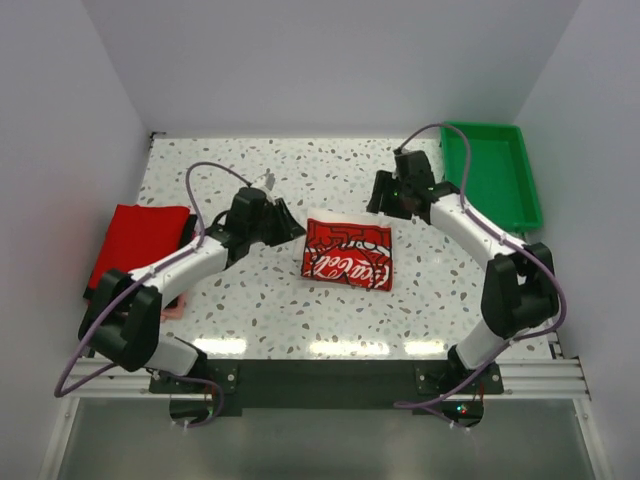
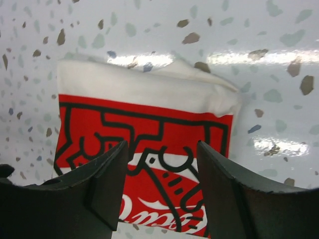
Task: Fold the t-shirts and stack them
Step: Fold the tshirt
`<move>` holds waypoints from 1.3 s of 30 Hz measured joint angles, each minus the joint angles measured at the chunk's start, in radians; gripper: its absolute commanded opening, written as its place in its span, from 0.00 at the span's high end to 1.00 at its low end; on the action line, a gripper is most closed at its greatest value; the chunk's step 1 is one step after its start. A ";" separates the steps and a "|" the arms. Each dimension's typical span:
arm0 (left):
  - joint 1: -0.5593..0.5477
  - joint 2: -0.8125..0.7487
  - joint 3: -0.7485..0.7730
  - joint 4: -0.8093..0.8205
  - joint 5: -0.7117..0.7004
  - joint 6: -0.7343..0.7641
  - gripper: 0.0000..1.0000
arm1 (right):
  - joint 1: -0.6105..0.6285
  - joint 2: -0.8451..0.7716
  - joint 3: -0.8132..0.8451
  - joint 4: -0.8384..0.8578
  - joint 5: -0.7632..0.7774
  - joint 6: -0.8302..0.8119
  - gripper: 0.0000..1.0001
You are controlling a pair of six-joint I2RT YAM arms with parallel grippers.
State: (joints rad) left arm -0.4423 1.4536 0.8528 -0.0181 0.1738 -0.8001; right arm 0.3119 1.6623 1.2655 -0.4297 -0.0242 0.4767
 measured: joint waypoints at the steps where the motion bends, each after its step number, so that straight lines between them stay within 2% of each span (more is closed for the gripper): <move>1: -0.023 -0.011 -0.005 -0.010 0.000 0.007 0.74 | 0.023 -0.019 -0.011 0.004 -0.001 0.001 0.40; 4: -0.084 -0.021 -0.006 -0.018 0.005 0.019 0.87 | 0.077 -0.035 -0.040 0.018 -0.021 0.004 0.42; 9: -0.172 0.008 0.011 -0.035 0.010 0.026 1.00 | 0.100 -0.019 -0.072 0.032 -0.063 0.021 0.44; 15: -0.193 0.101 0.003 -0.029 0.008 0.026 1.00 | 0.107 0.028 -0.083 0.069 -0.098 0.035 0.45; 22: -0.193 0.245 -0.023 -0.016 -0.031 0.005 1.00 | 0.107 0.193 -0.026 0.070 -0.096 0.034 0.46; 27: -0.193 0.247 -0.031 0.009 -0.032 -0.002 1.00 | 0.100 0.271 0.025 0.066 -0.094 0.031 0.47; 32: -0.194 0.224 -0.033 -0.003 -0.042 0.000 0.89 | 0.090 0.272 0.029 0.063 -0.092 0.031 0.46; 33: -0.194 0.212 -0.033 -0.015 -0.046 0.000 0.81 | 0.090 0.271 0.029 0.063 -0.092 0.029 0.46; 35: -0.193 0.175 -0.031 -0.043 -0.053 0.005 0.72 | 0.089 0.262 0.029 0.054 -0.090 0.026 0.46; 36: -0.192 0.154 -0.026 -0.060 -0.057 0.005 0.61 | 0.089 0.249 0.029 0.045 -0.089 0.026 0.45; 39: -0.172 0.098 -0.003 -0.096 -0.066 0.002 0.48 | 0.089 0.181 0.013 0.036 -0.087 0.027 0.45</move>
State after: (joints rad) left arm -0.6144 1.5517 0.8497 -0.1139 0.1074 -0.7979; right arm 0.4011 1.8431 1.2785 -0.3939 -0.1112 0.5041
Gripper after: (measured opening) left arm 0.431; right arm 0.546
